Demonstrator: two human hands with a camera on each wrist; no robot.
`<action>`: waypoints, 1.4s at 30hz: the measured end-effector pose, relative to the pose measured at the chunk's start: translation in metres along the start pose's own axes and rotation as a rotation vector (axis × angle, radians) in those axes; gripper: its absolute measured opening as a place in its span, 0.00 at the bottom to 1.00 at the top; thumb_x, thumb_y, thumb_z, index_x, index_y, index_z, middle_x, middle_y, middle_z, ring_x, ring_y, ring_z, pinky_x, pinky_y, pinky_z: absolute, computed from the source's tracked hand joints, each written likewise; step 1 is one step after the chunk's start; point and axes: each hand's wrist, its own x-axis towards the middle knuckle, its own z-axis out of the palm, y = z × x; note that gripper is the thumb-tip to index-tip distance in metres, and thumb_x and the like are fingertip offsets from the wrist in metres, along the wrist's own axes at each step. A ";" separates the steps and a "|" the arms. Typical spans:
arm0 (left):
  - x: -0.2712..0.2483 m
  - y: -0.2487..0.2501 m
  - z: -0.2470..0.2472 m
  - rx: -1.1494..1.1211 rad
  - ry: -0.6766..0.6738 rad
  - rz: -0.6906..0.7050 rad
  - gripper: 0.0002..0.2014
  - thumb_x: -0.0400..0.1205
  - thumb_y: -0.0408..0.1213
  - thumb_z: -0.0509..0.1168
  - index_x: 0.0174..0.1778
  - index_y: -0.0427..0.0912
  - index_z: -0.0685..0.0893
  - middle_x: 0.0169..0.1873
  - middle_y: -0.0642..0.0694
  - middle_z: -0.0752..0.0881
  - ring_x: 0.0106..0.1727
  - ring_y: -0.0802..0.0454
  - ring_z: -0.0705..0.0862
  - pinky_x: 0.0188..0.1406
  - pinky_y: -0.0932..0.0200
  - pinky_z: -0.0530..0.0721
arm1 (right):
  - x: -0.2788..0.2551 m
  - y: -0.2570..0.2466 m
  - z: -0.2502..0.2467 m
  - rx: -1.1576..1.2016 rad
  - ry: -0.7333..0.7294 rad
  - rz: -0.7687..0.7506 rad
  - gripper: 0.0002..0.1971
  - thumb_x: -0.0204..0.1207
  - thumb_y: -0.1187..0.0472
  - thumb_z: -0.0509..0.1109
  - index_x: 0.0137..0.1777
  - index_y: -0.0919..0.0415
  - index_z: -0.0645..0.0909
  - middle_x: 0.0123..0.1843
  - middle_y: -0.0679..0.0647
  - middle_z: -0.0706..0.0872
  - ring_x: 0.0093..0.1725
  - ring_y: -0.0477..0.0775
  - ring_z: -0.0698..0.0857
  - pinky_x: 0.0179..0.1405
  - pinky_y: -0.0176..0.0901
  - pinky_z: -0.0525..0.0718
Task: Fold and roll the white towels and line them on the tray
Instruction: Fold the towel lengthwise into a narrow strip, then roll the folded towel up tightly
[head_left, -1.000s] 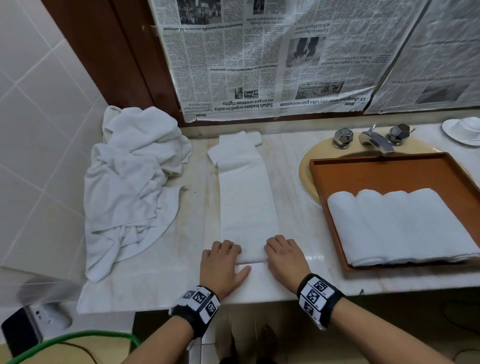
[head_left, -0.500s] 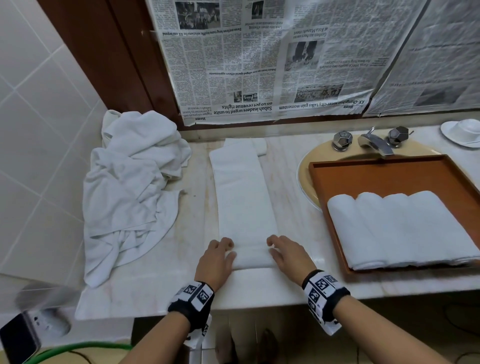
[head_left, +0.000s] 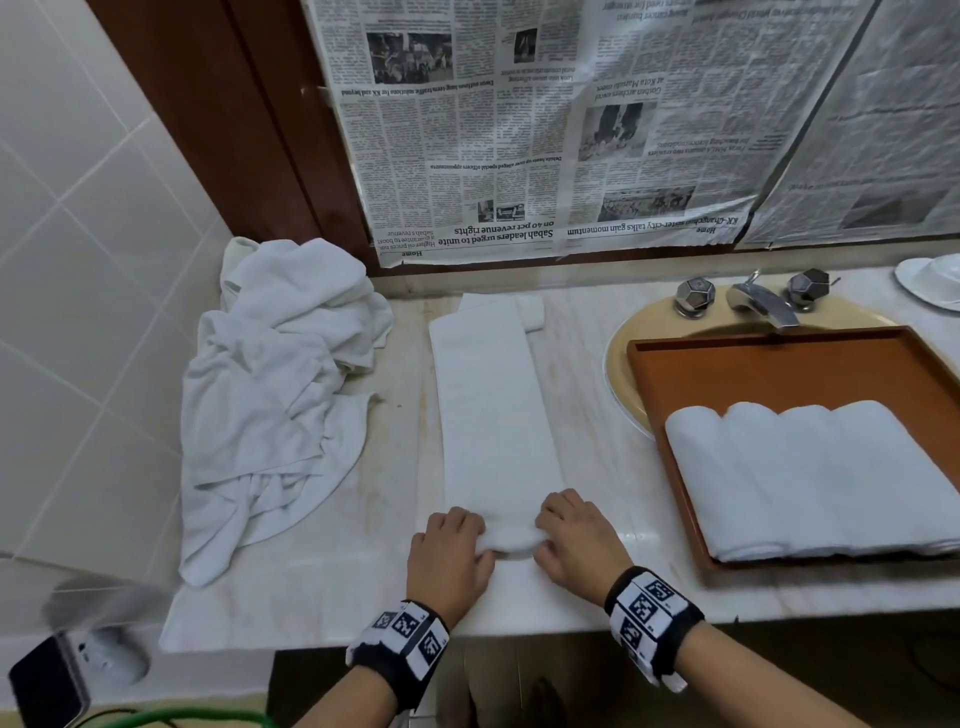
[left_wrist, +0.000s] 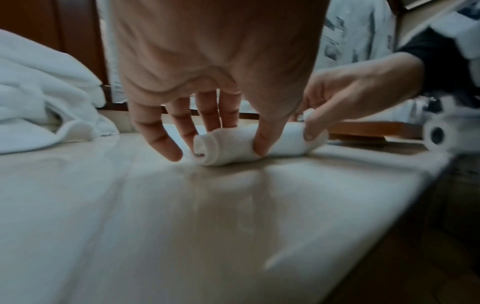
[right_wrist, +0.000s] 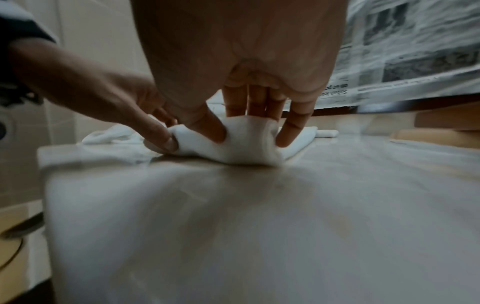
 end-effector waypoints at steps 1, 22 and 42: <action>0.002 -0.001 -0.001 -0.034 0.000 -0.014 0.17 0.83 0.55 0.58 0.62 0.52 0.80 0.60 0.56 0.80 0.62 0.51 0.78 0.51 0.55 0.75 | 0.001 0.001 -0.002 0.062 -0.020 0.030 0.14 0.70 0.54 0.61 0.45 0.58 0.85 0.47 0.50 0.82 0.49 0.53 0.81 0.41 0.44 0.81; 0.001 -0.012 0.003 -0.130 0.099 0.024 0.13 0.82 0.33 0.64 0.57 0.55 0.83 0.57 0.54 0.78 0.54 0.51 0.75 0.35 0.60 0.74 | 0.000 -0.001 0.002 0.004 0.066 0.074 0.08 0.75 0.54 0.72 0.38 0.54 0.80 0.39 0.47 0.77 0.34 0.52 0.81 0.21 0.40 0.72; 0.026 -0.011 -0.016 -0.410 -0.049 -0.031 0.17 0.88 0.45 0.59 0.73 0.50 0.79 0.64 0.45 0.85 0.65 0.47 0.82 0.65 0.57 0.76 | 0.007 -0.005 -0.006 0.324 0.009 0.265 0.12 0.85 0.51 0.59 0.65 0.53 0.73 0.52 0.53 0.85 0.48 0.58 0.85 0.52 0.51 0.81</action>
